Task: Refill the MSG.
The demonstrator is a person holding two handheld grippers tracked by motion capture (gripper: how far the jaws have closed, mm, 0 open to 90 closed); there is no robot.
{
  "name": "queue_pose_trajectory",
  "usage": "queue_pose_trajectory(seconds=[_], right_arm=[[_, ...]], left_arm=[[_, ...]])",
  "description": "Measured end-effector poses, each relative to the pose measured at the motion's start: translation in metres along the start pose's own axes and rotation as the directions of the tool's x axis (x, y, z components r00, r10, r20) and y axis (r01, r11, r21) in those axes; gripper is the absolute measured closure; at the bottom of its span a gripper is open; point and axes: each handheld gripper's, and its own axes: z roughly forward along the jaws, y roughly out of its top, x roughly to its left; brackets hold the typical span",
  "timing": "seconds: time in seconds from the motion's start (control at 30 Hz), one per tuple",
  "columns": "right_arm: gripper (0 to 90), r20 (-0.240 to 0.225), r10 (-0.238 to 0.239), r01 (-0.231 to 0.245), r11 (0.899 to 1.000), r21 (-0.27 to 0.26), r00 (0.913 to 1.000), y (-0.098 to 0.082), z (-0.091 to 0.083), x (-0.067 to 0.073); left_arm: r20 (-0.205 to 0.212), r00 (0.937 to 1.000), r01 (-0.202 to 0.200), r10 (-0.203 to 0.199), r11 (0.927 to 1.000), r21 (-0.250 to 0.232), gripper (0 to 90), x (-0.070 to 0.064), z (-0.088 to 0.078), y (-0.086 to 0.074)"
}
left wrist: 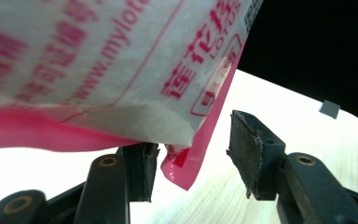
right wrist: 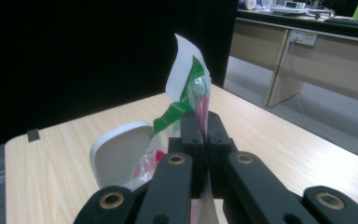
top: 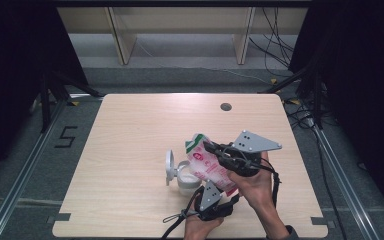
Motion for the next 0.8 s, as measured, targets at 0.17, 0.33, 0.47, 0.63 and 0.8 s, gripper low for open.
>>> queue_pose_trajectory(seconds=[0.17, 0.33, 0.47, 0.63, 0.8], right_arm=[[90.0, -0.026, 0.029, -0.029, 1.0, -0.012, 0.9993, -0.003, -0.008, -0.009], [90.0, -0.04, 0.075, -0.077, 0.996, -0.042, 0.9964, -0.007, -0.015, -0.013], [90.0, -0.043, 0.087, -0.09, 0.994, -0.061, 0.9953, -0.008, -0.021, -0.017], [90.0, -0.043, 0.118, -0.121, 0.989, -0.085, 0.9921, -0.01, -0.027, -0.021], [90.0, -0.035, 0.122, -0.124, 0.989, -0.081, 0.9919, -0.015, -0.03, -0.025]], left_arm=[[0.015, 0.9996, 0.025, -0.025, 0.9997, 0.003, 48.4, 0.001, -0.001, -0.002], [0.009, 0.9995, 0.031, -0.031, 0.9989, 0.036, 42.8, 0.003, -0.005, -0.001], [0.01, 0.9989, 0.046, -0.046, 0.9984, 0.034, 41.0, 0.002, -0.007, -0.001], [0.003, 0.9996, 0.029, -0.029, 0.9978, 0.06, 38.1, 0.003, -0.012, 0.001], [-0.001, 0.9999, -0.01, 0.01, 0.996, 0.088, 34.6, 0.001, -0.022, -0.001]])
